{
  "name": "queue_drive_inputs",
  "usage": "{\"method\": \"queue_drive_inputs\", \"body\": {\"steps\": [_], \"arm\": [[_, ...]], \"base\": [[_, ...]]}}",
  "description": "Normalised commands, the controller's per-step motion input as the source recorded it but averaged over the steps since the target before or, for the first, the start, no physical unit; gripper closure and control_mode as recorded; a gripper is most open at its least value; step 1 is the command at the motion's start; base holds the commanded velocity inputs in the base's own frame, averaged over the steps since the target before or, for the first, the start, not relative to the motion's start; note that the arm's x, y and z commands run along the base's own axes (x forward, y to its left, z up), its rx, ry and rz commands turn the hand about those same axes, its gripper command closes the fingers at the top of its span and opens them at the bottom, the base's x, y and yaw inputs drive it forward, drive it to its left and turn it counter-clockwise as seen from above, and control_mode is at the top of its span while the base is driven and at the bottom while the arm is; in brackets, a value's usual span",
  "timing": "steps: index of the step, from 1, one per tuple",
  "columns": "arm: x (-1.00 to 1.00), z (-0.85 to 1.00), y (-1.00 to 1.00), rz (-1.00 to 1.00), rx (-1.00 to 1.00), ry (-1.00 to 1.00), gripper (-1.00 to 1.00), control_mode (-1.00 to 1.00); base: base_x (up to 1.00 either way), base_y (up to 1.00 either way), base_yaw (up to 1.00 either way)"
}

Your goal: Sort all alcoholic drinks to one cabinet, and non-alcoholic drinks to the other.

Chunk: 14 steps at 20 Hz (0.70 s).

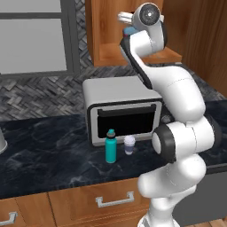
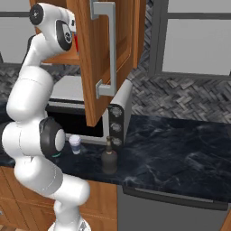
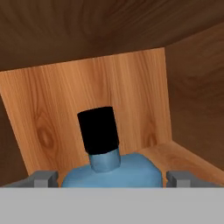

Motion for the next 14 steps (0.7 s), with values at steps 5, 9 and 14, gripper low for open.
{"method": "queue_drive_inputs", "body": {"steps": [5,9,14], "arm": [[-0.52,0.00,0.00,0.00,0.01,0.00,-1.00,-1.00],[-1.00,-0.12,0.00,0.00,0.00,0.00,-1.00,-1.00],[-1.00,-0.38,-0.17,0.00,0.00,0.01,-1.00,-1.00]], "base": [[0.00,0.00,0.00],[0.00,0.00,0.00],[0.00,0.00,0.00]]}}
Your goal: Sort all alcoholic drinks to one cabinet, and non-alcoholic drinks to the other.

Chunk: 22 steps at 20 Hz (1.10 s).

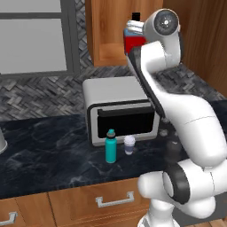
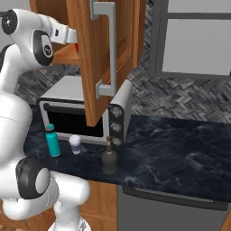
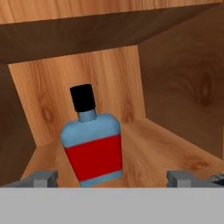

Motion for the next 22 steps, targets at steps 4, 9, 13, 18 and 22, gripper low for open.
{"method": "queue_drive_inputs", "body": {"steps": [4,9,13,18,22], "arm": [[-1.00,-0.62,-0.37,0.00,0.00,0.09,-1.00,-1.00],[-1.00,-0.86,-0.22,0.00,-0.01,0.26,-1.00,-1.00],[-1.00,-0.88,0.00,-0.04,-0.04,0.37,-1.00,-1.00],[-0.70,-0.72,-0.05,-0.17,-0.01,0.40,-1.00,-1.00],[-0.44,-0.74,-0.29,-0.13,0.00,0.43,-1.00,-1.00]], "base": [[0.00,0.00,0.00],[0.00,0.00,0.00],[0.00,0.00,0.00],[0.00,0.00,0.00],[0.00,0.00,0.00]]}}
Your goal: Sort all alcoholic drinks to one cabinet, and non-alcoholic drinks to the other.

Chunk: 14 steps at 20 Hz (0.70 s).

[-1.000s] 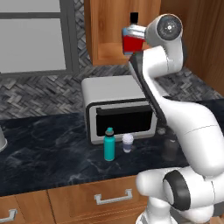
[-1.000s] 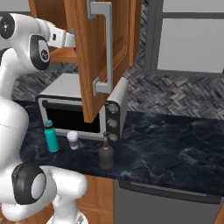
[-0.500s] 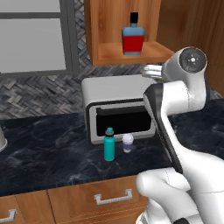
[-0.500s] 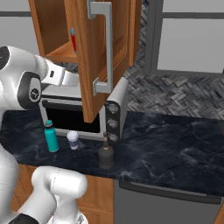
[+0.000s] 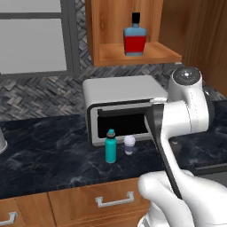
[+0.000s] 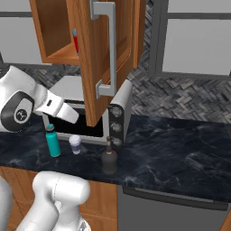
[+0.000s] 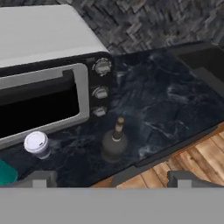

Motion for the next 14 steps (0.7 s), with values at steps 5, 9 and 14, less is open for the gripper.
{"method": "queue_drive_inputs", "body": {"steps": [5,9,14], "arm": [[-0.40,-0.77,-0.36,-0.05,0.00,0.34,-1.00,-1.00],[-0.06,-0.77,-0.33,-0.01,0.00,0.03,-1.00,-1.00],[0.05,-0.71,-0.23,0.00,0.00,-0.04,-1.00,-1.00]], "base": [[0.00,0.00,0.00],[0.00,0.00,0.00],[0.00,0.00,0.00]]}}
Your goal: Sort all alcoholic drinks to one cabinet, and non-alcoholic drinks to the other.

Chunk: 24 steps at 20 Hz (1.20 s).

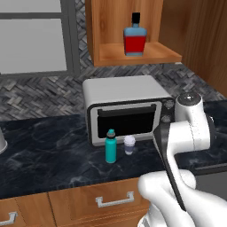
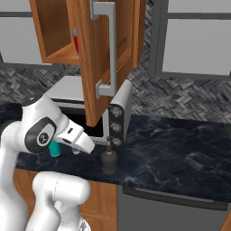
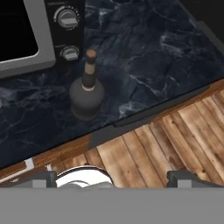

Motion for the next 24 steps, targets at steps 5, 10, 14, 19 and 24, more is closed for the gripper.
{"method": "queue_drive_inputs", "body": {"steps": [5,10,14,19,24], "arm": [[0.26,-0.32,-0.20,0.01,0.00,-0.01,-1.00,-1.00],[0.26,-0.10,-0.16,0.01,0.00,0.00,-1.00,-1.00],[0.09,-0.54,-0.06,0.04,0.00,0.00,-1.00,-1.00],[0.18,-0.53,-0.09,0.06,0.00,0.00,-1.00,-1.00],[0.36,-0.19,-0.10,0.03,0.00,-0.04,-1.00,-1.00]], "base": [[0.00,0.00,0.00],[0.00,0.00,0.00],[0.00,0.00,0.00],[0.00,0.00,0.00],[0.00,0.00,0.00]]}}
